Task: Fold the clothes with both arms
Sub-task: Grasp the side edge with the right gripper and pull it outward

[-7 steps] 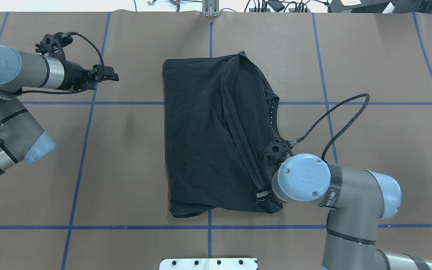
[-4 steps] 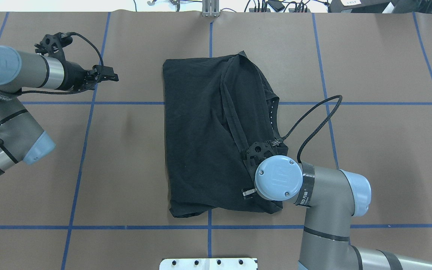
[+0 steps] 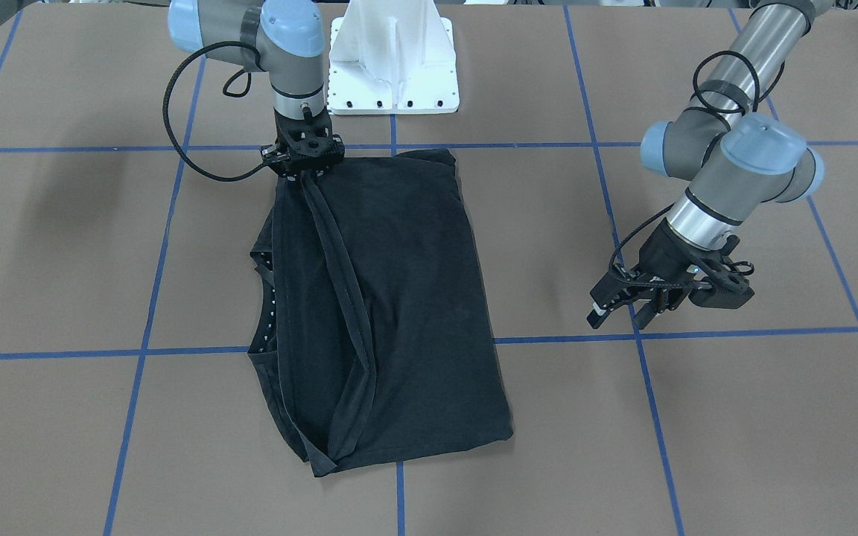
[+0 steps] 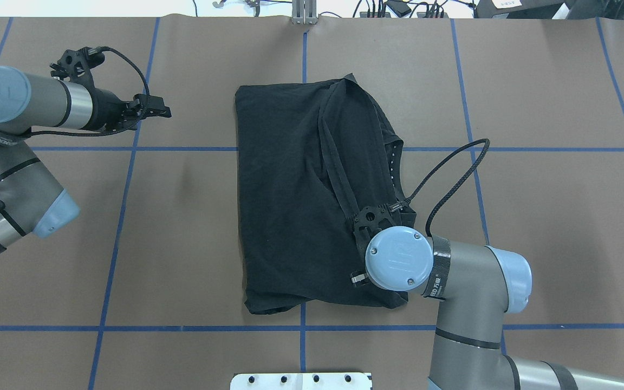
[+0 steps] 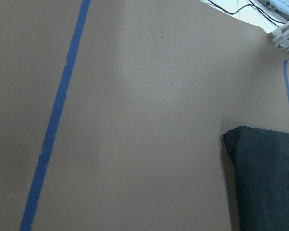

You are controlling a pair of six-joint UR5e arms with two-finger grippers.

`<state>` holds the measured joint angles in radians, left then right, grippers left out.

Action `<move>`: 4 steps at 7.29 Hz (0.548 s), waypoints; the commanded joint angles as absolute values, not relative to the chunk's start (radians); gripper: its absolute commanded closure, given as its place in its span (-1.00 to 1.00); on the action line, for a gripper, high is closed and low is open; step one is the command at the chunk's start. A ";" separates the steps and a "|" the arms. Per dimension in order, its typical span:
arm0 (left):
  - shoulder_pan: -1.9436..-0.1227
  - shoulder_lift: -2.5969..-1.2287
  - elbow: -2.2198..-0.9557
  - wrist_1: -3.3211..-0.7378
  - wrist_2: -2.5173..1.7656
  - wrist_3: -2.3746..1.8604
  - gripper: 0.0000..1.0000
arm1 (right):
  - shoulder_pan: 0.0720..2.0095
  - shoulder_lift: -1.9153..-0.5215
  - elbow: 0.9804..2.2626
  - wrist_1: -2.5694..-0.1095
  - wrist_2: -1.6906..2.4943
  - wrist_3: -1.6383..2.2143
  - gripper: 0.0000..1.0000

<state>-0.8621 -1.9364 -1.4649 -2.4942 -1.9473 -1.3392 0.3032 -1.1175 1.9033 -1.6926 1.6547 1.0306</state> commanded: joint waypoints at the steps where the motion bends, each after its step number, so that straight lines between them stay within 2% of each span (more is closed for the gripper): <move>1: -0.862 -1.936 -1.465 -2.494 -1.947 -1.341 -1.00 | 0.328 -1.127 1.939 -1.700 1.666 1.023 1.00; 3: -0.862 -1.936 -1.465 -2.494 -1.947 -1.341 -1.00 | 0.322 -1.249 2.020 -1.704 1.655 1.064 1.00; 4: -0.862 -1.936 -1.466 -2.494 -1.947 -1.353 -1.00 | 0.283 -1.296 2.025 -1.700 1.651 1.224 1.00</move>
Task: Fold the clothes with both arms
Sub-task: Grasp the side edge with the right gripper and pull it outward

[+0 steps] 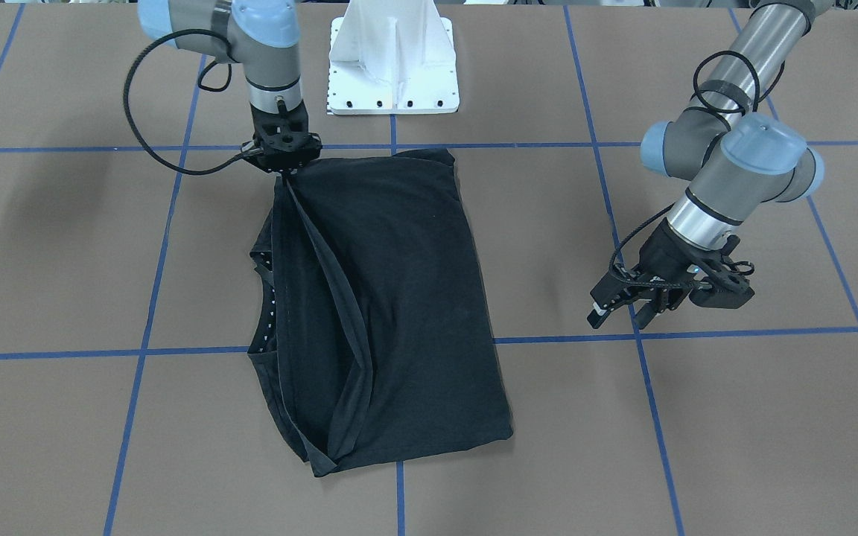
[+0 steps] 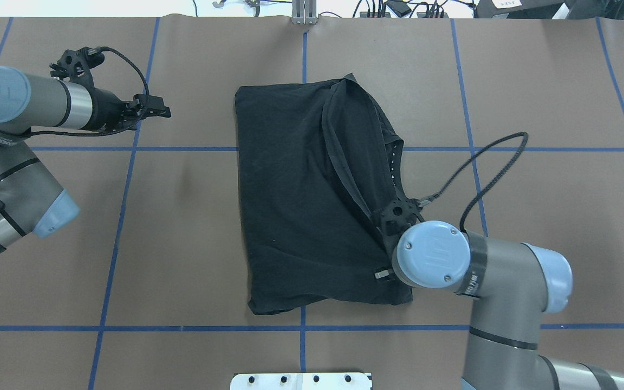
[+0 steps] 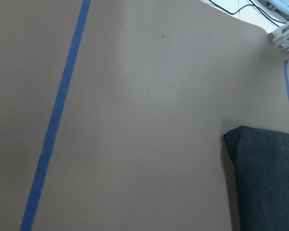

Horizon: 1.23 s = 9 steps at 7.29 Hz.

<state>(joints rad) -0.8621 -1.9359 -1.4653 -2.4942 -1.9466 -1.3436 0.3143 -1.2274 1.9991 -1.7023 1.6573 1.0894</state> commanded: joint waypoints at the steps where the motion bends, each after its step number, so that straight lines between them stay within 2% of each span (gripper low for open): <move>1: -0.862 -1.937 -1.466 -2.494 -1.948 -1.371 -1.00 | 0.266 -1.293 2.034 -1.698 1.651 1.276 1.00; 2: -0.862 -1.937 -1.465 -2.496 -1.947 -1.371 -1.00 | 0.264 -1.293 2.034 -1.700 1.652 1.276 0.93; 3: -0.862 -1.937 -1.466 -2.494 -1.948 -1.373 -1.00 | 0.268 -1.302 2.034 -1.700 1.660 1.272 0.25; 4: -0.861 -1.937 -1.465 -2.494 -1.948 -1.373 -1.00 | 0.268 -1.313 2.045 -1.698 1.657 1.270 -0.99; 6: -0.862 -1.937 -1.471 -2.494 -1.950 -1.373 -1.00 | 0.297 -1.296 2.075 -1.698 1.663 1.259 -1.00; 8: -0.864 -1.936 -1.495 -2.487 -1.951 -1.373 -1.00 | 0.377 -1.202 2.013 -1.706 1.658 1.140 -1.00; 9: -0.864 -1.934 -1.500 -2.485 -1.951 -1.373 -1.00 | 0.420 -1.134 1.938 -1.704 1.660 1.117 -1.00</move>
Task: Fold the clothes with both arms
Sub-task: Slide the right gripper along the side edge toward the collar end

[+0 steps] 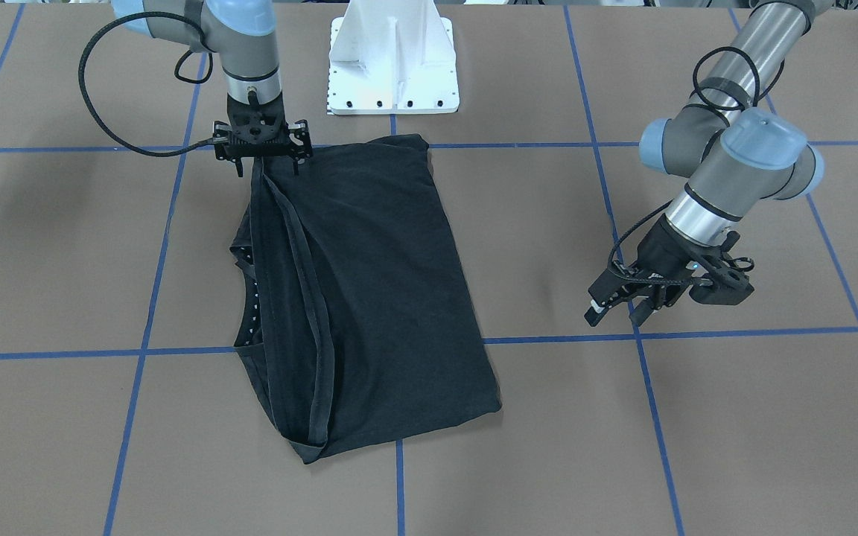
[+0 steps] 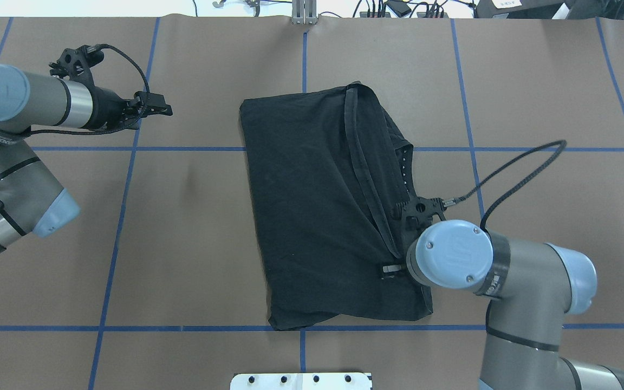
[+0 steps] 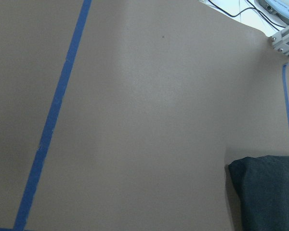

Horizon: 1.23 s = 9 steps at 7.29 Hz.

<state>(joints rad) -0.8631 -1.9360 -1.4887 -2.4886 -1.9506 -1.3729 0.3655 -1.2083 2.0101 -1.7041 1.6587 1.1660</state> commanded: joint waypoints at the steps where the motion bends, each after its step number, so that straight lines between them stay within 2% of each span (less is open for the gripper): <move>1: -0.864 -1.934 -1.497 -2.485 -1.951 -1.373 -1.00 | 0.458 -1.036 1.846 -1.707 1.661 1.080 -1.00; 5: -0.862 -1.934 -1.490 -2.484 -1.951 -1.373 -1.00 | 0.554 -0.800 1.533 -1.695 1.658 1.046 -1.00; 6: -0.862 -1.934 -1.491 -2.484 -1.951 -1.373 -1.00 | 0.567 -0.734 1.434 -1.694 1.654 1.048 -0.90; 7: -0.862 -1.934 -1.493 -2.484 -1.951 -1.373 -1.00 | 0.578 -0.718 1.404 -1.695 1.652 1.043 -0.78; 9: -0.861 -1.934 -1.493 -2.484 -1.951 -1.374 -1.00 | 0.568 -0.739 1.445 -1.745 1.658 1.042 -0.82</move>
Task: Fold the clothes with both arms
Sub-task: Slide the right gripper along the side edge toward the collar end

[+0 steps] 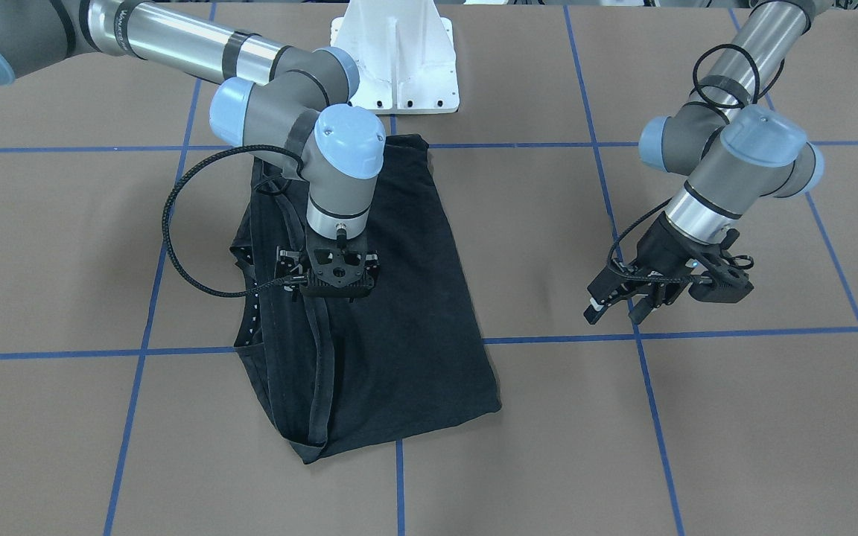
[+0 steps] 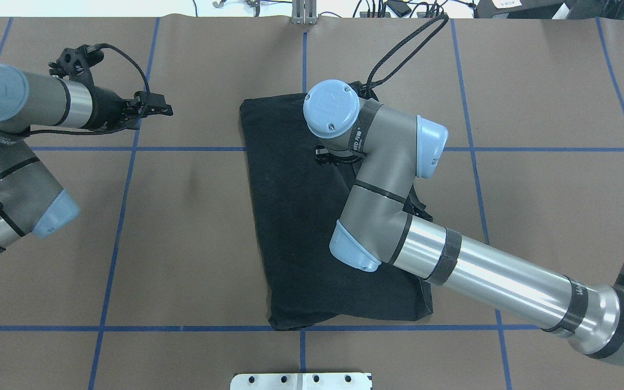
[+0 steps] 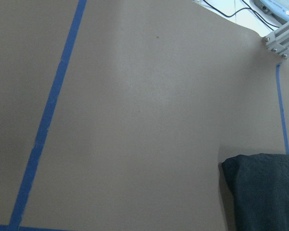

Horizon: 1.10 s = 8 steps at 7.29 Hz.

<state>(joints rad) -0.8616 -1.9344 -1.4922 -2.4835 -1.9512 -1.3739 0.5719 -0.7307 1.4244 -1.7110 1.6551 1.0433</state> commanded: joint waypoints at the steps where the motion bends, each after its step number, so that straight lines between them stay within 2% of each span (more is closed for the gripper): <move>1: -0.861 -1.934 -1.491 -2.484 -1.951 -1.374 -1.00 | 0.530 -0.783 1.524 -1.809 1.655 1.029 -0.82; 3: -0.859 -1.934 -1.488 -2.485 -1.951 -1.376 -1.00 | 0.470 -0.933 1.690 -1.847 1.652 1.017 -0.81; 8: -0.859 -1.934 -1.486 -2.485 -1.950 -1.376 -1.00 | 0.442 -0.945 1.678 -1.850 1.641 1.014 -0.78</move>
